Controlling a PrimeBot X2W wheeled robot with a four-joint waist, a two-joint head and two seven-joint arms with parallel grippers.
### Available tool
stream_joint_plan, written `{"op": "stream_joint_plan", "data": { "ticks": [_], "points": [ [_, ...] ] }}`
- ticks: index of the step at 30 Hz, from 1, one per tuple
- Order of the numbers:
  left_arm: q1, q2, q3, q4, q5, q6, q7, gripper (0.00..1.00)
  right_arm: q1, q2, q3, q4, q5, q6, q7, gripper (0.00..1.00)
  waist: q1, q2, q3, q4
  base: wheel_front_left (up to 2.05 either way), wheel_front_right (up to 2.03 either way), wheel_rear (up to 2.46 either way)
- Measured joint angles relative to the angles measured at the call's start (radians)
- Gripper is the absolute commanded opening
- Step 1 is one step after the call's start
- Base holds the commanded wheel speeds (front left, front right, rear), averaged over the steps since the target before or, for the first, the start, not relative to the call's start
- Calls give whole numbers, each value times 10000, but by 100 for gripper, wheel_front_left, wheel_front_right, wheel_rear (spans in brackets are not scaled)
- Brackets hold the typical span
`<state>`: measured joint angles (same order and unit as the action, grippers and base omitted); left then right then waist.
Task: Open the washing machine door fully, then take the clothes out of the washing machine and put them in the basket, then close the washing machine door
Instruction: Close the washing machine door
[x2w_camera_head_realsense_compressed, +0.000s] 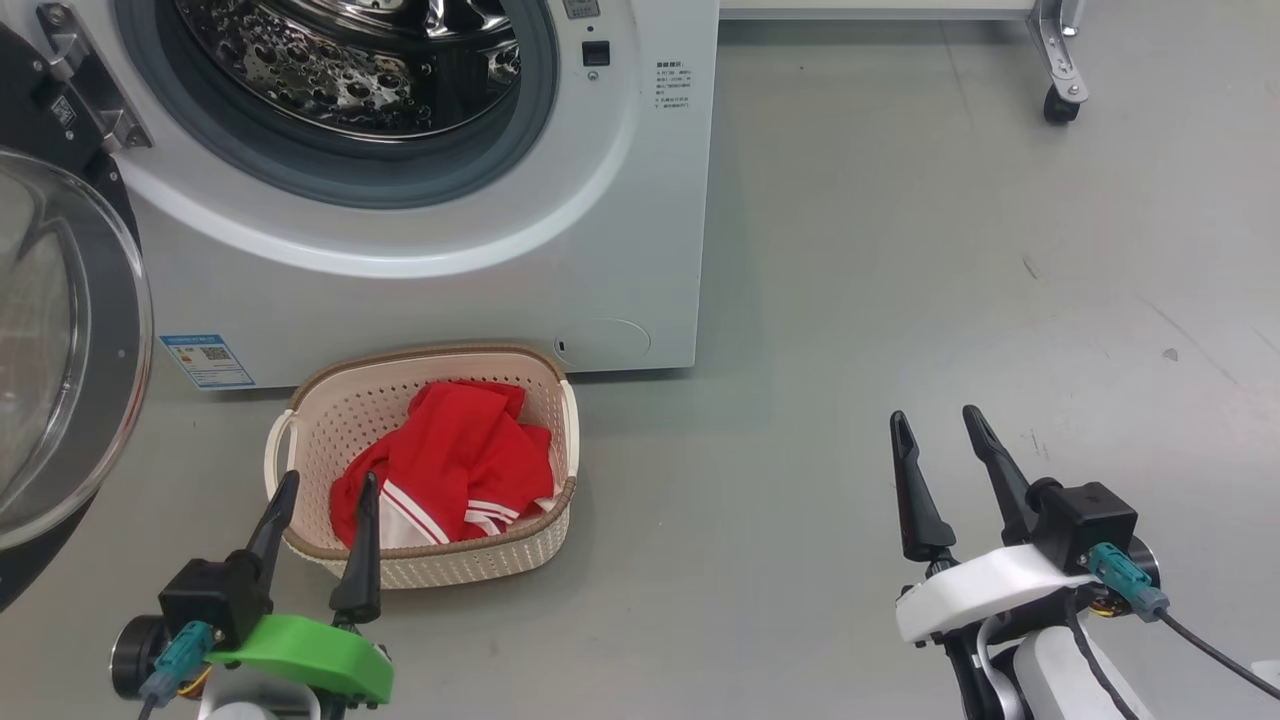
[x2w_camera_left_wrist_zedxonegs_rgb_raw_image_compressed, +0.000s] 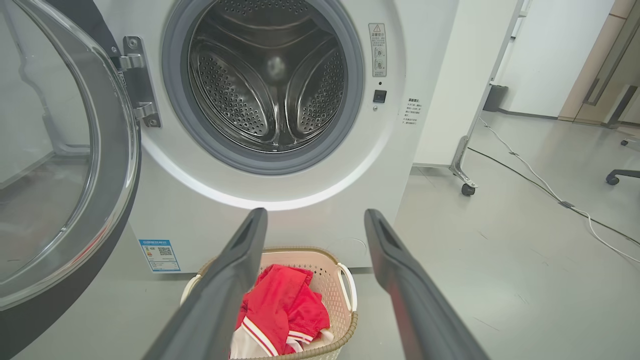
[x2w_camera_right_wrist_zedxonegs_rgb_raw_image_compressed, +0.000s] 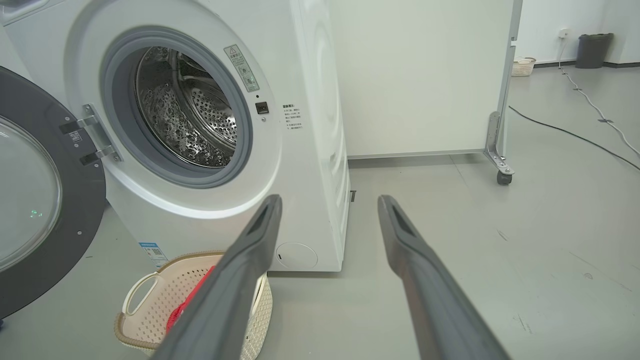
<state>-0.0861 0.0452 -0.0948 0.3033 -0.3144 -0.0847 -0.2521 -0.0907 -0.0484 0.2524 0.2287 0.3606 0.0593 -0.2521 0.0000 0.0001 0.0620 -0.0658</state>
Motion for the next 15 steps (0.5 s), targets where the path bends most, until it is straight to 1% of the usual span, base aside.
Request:
{"op": "stream_joint_plan", "data": {
  "ticks": [15],
  "points": [
    [31, 2, -4, 2, 194, 88, 0, 100, 0, 0, 48, 19, 0, 0, 0, 100, 0, 0, -8, -10, 0, 0, 0]
  ]
}}
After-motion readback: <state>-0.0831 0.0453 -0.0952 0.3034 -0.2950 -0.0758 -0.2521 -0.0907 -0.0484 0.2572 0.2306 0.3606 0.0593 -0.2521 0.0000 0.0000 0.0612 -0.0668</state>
